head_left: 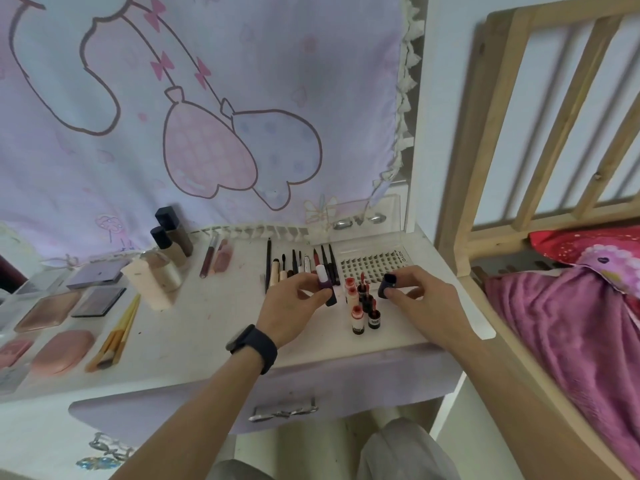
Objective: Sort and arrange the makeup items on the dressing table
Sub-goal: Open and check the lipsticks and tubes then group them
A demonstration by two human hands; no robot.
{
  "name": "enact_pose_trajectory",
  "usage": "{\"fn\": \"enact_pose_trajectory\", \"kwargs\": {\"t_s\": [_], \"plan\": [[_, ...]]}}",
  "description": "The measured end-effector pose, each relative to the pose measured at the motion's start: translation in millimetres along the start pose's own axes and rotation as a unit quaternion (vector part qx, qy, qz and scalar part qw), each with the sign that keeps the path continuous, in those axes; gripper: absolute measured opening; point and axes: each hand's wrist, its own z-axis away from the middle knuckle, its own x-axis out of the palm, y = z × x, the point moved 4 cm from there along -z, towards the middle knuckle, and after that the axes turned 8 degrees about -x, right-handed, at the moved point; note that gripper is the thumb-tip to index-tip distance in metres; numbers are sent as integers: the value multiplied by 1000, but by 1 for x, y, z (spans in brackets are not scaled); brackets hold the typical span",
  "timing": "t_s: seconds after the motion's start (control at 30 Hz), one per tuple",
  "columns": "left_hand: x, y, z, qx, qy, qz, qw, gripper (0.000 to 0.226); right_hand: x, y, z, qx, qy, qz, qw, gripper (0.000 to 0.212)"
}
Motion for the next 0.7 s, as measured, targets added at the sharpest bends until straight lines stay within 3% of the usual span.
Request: {"fn": "enact_pose_trajectory", "kwargs": {"t_s": [0.7], "plan": [[-11,32,-18,34,65,6,997,9,7,3,-8,-8,-29,69,997,32]]}}
